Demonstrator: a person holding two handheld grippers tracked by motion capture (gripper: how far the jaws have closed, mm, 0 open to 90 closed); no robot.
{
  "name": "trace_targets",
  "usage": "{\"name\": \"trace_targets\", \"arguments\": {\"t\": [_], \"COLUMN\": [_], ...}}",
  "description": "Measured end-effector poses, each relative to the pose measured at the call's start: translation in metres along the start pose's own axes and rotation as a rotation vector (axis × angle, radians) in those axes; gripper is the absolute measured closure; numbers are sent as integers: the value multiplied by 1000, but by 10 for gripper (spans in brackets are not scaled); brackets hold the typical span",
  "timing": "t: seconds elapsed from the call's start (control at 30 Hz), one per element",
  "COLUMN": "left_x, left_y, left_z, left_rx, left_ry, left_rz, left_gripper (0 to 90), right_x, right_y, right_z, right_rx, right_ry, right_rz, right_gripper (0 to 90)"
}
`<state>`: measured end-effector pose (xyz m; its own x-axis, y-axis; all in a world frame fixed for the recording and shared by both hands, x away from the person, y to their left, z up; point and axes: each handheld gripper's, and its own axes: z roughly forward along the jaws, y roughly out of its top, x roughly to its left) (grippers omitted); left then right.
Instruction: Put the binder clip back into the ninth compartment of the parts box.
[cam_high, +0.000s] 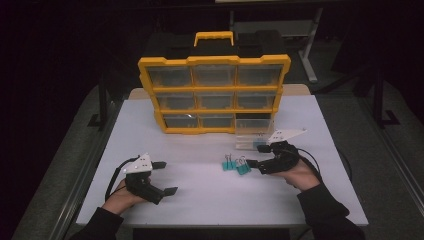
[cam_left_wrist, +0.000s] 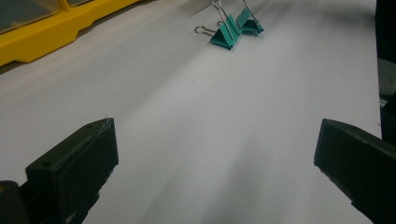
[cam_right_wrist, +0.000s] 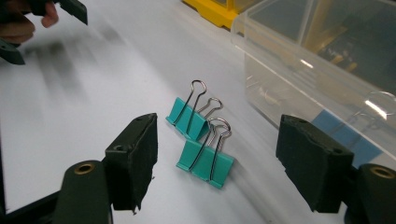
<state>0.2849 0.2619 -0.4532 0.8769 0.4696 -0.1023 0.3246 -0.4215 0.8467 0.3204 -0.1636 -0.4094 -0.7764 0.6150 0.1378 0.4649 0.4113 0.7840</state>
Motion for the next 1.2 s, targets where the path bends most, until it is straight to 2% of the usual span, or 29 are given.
{"name": "trace_targets", "arguments": {"t": [0.23,0.57,1.03,1.2], "left_x": [0,-1,-1,-1], "left_y": [0,0,0,0], "left_z": [1,2,2,2], "left_rx": [6,7,7,7], "left_ry": [0,-2,-2,-1], "left_rz": [2,3,5,5], "left_gripper": [0,0,0,0], "right_x": [2,2,-4,-6], "right_y": [-4,-3,-5,-6], "right_z": [16,29,49,55], "right_rx": [22,18,42,52], "right_ry": [7,11,17,18], "right_rz": [2,9,19,23], "right_gripper": [298,345,444,511]}}
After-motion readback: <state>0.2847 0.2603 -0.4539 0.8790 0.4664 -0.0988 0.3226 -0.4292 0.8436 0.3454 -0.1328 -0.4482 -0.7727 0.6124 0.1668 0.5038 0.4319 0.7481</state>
